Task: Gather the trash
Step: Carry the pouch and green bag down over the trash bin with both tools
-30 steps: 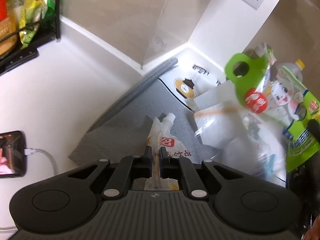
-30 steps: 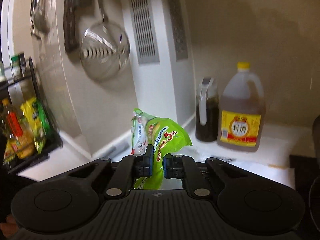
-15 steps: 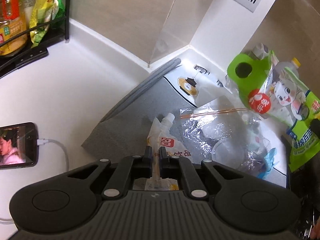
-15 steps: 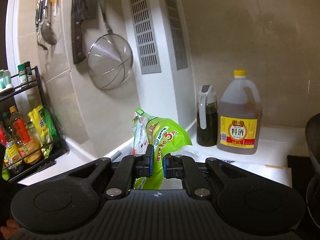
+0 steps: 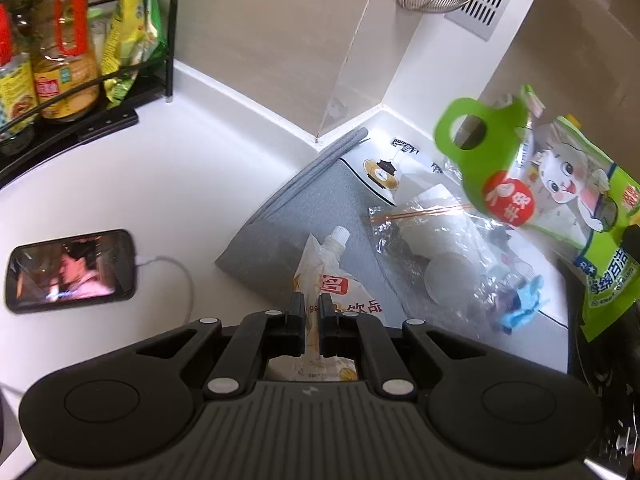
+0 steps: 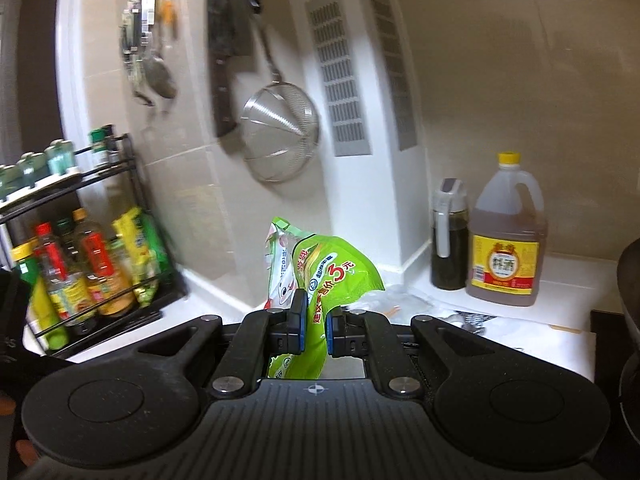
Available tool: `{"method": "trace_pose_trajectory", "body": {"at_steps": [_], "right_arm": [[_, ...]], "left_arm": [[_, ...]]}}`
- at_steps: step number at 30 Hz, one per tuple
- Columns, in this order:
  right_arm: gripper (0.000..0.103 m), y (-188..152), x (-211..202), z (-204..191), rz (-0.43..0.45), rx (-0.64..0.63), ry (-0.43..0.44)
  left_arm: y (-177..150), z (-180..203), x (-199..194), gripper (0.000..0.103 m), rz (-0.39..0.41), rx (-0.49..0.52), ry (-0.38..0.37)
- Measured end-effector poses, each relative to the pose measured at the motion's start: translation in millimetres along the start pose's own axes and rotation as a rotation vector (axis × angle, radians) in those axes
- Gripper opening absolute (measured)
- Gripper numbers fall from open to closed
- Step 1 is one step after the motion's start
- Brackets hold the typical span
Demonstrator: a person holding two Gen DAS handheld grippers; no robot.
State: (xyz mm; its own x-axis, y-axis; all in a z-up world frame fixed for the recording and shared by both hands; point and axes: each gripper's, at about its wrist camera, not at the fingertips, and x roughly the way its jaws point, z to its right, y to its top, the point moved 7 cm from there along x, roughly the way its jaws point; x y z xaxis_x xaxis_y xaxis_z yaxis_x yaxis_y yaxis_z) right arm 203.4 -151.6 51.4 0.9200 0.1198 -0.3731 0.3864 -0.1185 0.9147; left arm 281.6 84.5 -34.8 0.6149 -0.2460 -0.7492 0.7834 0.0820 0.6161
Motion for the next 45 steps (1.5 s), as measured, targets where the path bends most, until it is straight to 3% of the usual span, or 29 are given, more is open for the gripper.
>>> {"method": "trace_pose_trajectory", "body": {"at_steps": [5,12,17,24,31,36,45], "right_arm": [[0.01,-8,-23,-25,-0.04,-0.025,0.08],[0.01,-46,-48,-66,-0.183,-0.064,0.196],[0.01,-78,-56,-89,-0.294,-0.087,0.251],[0.01,-115,-59,-108,-0.396,-0.133,0.292],[0.01,-155,-52,-103,-0.493,-0.161,0.248],[0.01,-205,-34,-99,-0.593,-0.207,0.209],[0.01,-294,-3,-93,-0.734,-0.272,0.166]], "left_arm": [[-31,-5,-39,0.006,0.004,0.002,-0.02],[-95,-34,-77,0.006,-0.067,-0.031,0.012],[-129,-54,-83,0.006,-0.112,-0.019,0.058],[-158,-59,-80,0.006,-0.163,0.048,0.055],[-191,-59,-52,0.006,-0.233,0.129,0.071],[-224,-55,-11,0.006,-0.317,0.199,0.091],[-273,-62,55,0.006,-0.44,0.241,0.138]]}}
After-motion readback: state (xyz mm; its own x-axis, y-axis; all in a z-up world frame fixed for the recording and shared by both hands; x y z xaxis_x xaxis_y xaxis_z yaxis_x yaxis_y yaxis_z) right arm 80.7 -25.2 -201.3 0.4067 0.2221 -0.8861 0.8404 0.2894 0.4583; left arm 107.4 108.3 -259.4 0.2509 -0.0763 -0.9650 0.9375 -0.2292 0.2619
